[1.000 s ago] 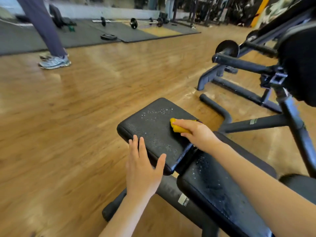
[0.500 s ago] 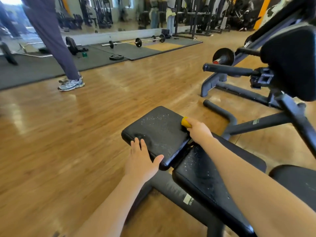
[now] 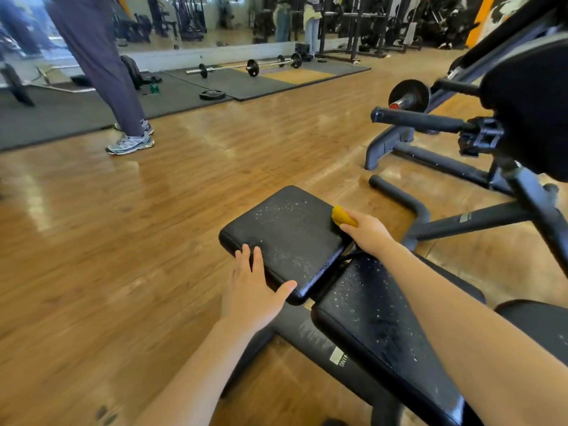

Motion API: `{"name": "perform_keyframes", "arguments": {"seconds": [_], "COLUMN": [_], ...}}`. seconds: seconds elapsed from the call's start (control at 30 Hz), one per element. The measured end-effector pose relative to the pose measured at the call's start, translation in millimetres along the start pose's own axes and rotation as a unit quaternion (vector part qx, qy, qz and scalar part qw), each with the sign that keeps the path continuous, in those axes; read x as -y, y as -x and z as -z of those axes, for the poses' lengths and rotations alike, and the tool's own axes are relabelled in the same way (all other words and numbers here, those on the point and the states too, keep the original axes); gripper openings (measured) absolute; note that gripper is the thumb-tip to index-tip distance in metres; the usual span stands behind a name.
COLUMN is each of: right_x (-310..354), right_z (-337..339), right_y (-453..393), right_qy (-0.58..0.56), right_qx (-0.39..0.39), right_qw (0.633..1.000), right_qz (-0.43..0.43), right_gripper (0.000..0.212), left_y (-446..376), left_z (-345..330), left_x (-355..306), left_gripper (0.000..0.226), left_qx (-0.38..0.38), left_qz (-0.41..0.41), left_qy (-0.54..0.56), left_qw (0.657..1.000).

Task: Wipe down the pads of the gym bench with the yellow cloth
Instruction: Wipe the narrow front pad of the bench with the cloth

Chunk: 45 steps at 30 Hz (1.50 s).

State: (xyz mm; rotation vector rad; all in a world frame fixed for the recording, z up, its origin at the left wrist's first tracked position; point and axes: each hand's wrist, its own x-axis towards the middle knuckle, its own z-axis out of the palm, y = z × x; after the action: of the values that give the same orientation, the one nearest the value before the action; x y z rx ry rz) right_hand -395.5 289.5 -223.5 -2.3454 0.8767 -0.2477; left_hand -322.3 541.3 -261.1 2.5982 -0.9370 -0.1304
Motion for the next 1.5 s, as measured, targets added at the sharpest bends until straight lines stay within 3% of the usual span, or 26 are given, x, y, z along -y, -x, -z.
{"name": "perform_keyframes", "arguments": {"seconds": [0.23, 0.33, 0.53, 0.63, 0.73, 0.9, 1.0, 1.27, 1.43, 1.5], "right_x": [12, 32, 62, 60, 45, 26, 31, 70, 72, 69], "right_z": [-8, -16, -50, -26, 3, 1, -14, -59, -39, -27], "right_y": [11, 41, 107, 81, 28, 4, 22, 104, 105, 92], "right_qy": [0.016, 0.064, 0.034, 0.021, 0.058, 0.063, 0.086, 0.141, 0.105, 0.078], "right_qx": [-0.038, -0.003, 0.086, 0.047, -0.027, -0.033, -0.026, 0.086, 0.155, 0.116], "right_qw": [0.999, 0.997, 0.984, 0.992, 0.998, 0.996, 0.996, 0.966, 0.95, 0.957], "right_qz": [-0.028, 0.033, 0.15, 0.116, 0.023, -0.052, -0.005, 0.201, 0.251, 0.255], "right_gripper": [0.044, 0.042, 0.048, 0.042, 0.041, 0.046, 0.051, 0.052, 0.052, 0.048], "left_y": [2, 5, 5, 8, 7, 3, 0, -2, -7, -8], "left_z": [9, 10, 13, 15, 18, 17, 13, 13, 18, 19], "left_x": [15, 17, 26, 35, 32, 22, 18, 18, 34, 38], "left_gripper": [0.108, 0.115, 0.112, 0.111, 0.112, 0.121, 0.127, 0.132, 0.134, 0.135], "left_qx": [0.021, 0.042, 0.054, 0.054, 0.042, 0.045, 0.046, 0.051, 0.094, 0.1], "left_qz": [-0.045, -0.062, -0.091, -0.098, -0.069, -0.024, -0.023, -0.032, -0.077, -0.088], "left_qy": [0.02, 0.023, 0.049, 0.06, 0.078, 0.087, 0.056, 0.068, 0.077, 0.078], "left_qw": [0.999, 0.997, 0.993, 0.992, 0.994, 0.995, 0.997, 0.996, 0.99, 0.988]}}
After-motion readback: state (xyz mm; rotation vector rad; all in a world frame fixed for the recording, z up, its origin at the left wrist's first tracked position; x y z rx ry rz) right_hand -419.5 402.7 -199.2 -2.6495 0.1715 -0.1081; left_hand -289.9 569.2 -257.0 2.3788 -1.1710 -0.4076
